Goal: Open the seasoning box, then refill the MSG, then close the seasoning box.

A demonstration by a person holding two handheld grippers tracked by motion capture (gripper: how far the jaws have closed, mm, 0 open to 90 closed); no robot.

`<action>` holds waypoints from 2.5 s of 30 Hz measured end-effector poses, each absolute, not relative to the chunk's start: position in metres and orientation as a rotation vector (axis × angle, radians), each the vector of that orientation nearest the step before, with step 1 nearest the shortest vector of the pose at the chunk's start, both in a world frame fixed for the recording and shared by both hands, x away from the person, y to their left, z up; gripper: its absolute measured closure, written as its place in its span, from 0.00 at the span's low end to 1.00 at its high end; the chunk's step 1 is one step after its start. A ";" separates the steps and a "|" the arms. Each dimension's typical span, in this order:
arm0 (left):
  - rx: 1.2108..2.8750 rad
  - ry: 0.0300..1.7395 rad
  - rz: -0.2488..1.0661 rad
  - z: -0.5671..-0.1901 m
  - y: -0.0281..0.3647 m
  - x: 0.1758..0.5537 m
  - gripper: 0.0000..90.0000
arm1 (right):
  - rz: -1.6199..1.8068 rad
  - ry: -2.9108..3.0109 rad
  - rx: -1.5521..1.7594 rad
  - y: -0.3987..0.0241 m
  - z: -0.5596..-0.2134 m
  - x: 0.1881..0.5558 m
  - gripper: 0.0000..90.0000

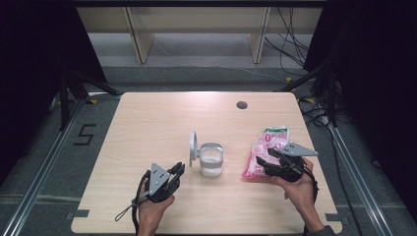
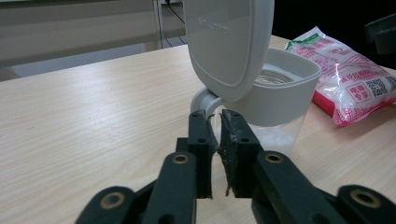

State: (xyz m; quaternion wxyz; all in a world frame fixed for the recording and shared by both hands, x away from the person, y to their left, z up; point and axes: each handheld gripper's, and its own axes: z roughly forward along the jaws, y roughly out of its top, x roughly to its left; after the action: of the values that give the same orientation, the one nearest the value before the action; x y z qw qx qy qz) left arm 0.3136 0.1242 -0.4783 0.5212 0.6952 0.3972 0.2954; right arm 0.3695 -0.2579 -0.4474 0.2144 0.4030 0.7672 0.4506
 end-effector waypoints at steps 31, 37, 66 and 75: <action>1.665 0.926 0.665 -0.458 0.123 0.336 0.99 | 1.244 2.211 1.108 -0.247 -0.461 0.347 0.48; 1.673 0.918 0.656 -0.454 0.119 0.343 0.99 | 1.238 2.226 1.096 -0.246 -0.463 0.342 0.47; 1.700 0.892 0.656 -0.448 0.111 0.350 0.98 | 1.254 2.237 1.097 -0.251 -0.467 0.325 0.46; 1.708 0.882 0.670 -0.446 0.109 0.351 0.98 | 1.261 2.252 1.119 -0.250 -0.466 0.321 0.46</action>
State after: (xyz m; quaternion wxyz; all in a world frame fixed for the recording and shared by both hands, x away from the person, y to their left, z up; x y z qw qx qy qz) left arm 0.3509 0.1092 -0.4456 0.5251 0.7141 0.3687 0.2799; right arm 0.3207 -0.2503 -0.4663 0.1635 0.3924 0.7898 0.4422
